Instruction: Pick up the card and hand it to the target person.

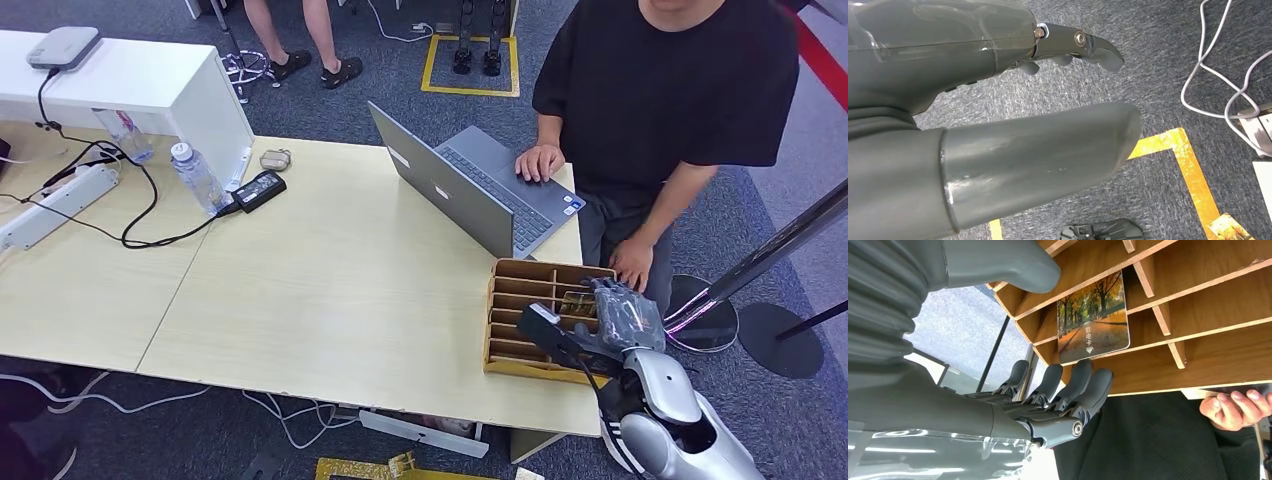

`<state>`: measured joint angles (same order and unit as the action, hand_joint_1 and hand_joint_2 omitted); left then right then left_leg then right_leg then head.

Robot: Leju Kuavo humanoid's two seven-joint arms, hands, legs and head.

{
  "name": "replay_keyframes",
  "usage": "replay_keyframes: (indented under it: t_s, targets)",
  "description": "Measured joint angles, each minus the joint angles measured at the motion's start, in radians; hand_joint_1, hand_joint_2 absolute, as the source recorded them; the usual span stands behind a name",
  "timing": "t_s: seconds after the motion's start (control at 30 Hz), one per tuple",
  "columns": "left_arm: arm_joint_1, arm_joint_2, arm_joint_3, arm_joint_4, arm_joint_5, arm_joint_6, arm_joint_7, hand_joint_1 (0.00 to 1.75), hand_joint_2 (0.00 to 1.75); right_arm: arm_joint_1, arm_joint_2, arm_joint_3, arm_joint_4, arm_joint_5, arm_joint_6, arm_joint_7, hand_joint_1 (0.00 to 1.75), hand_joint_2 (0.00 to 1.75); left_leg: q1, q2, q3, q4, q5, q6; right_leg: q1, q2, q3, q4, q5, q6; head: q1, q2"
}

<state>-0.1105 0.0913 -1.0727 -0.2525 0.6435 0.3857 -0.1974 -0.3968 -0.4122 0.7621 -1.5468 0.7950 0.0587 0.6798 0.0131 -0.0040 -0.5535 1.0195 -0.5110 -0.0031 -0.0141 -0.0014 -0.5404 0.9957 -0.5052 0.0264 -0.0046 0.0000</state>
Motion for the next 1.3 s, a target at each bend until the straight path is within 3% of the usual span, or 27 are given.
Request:
replay_keyframes:
  t_s: [0.23,0.43,0.53,1.3]
  targets:
    - [0.000,-0.001,0.000,0.000,0.000,0.000,0.000,0.00,0.00,-0.003,0.003,0.000,0.005,-0.005,-0.008,0.000,0.82,1.75,0.000,0.000,0.000,0.000,0.000,0.000,0.000,0.000,0.000,0.000,0.000,0.000,0.000,0.000]
    - [0.000,-0.002,0.000,0.000,0.000,0.000,0.000,0.00,0.00,-0.005,0.006,0.001,0.009,-0.011,-0.009,0.000,1.22,1.75,0.000,0.000,0.000,0.000,0.000,0.000,0.000,0.000,0.000,0.000,0.000,0.000,0.000,0.000]
    - [0.000,-0.003,0.000,0.000,0.000,0.000,0.000,0.00,0.00,-0.005,0.007,0.001,0.012,-0.015,-0.010,0.000,1.31,1.75,0.000,0.000,0.000,0.000,0.000,0.000,0.000,0.000,0.000,0.000,0.000,0.000,0.000,0.000]
    - [0.000,-0.004,0.000,0.000,0.000,0.003,-0.001,0.00,0.00,-0.004,0.011,0.001,0.013,-0.023,-0.032,-0.003,1.53,1.75,0.000,0.000,0.000,0.000,0.000,0.000,0.000,0.000,0.000,0.000,0.000,0.000,0.000,0.000]
